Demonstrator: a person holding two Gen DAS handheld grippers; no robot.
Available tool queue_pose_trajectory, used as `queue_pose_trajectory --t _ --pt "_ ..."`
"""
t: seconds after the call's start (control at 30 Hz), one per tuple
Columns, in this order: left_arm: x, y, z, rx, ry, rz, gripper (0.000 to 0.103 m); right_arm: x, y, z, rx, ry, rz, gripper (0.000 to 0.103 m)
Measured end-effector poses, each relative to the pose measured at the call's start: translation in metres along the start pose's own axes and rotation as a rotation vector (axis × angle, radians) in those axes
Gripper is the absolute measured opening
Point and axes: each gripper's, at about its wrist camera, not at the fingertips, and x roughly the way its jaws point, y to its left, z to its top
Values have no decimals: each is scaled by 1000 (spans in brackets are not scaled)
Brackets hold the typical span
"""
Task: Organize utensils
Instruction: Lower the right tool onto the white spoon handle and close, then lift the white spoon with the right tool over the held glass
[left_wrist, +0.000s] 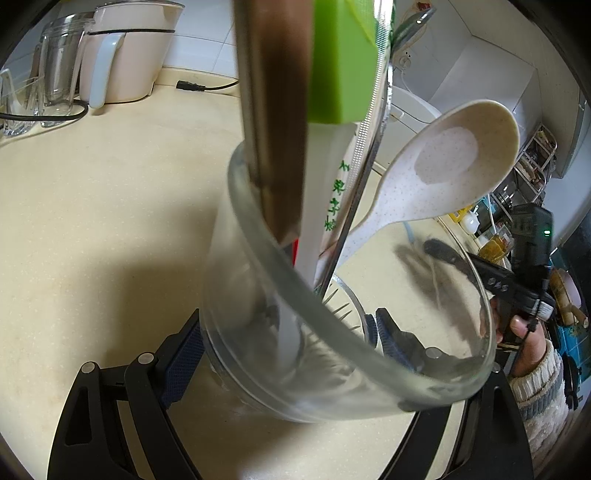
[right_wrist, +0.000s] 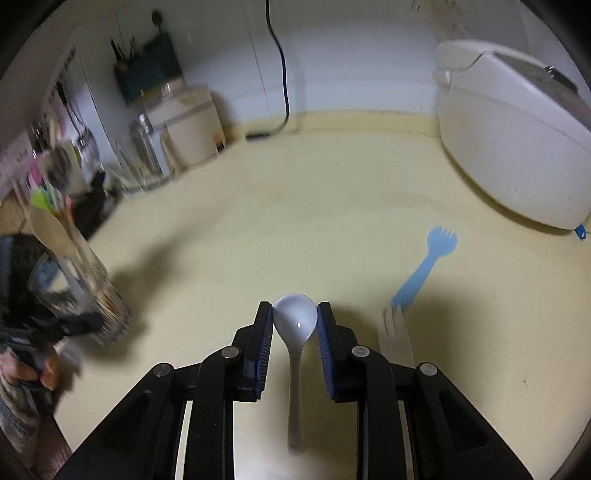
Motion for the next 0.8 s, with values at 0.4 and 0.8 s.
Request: queue_pose_trajectory --t 0.4,0.8 --pt "1 1 -1 -10 -2 -11 89 -53 30 3 21 -203 40 24" --pt "3 1 -2 -14 -4 -13 89 -70 55 -6 30 -209 34 24"
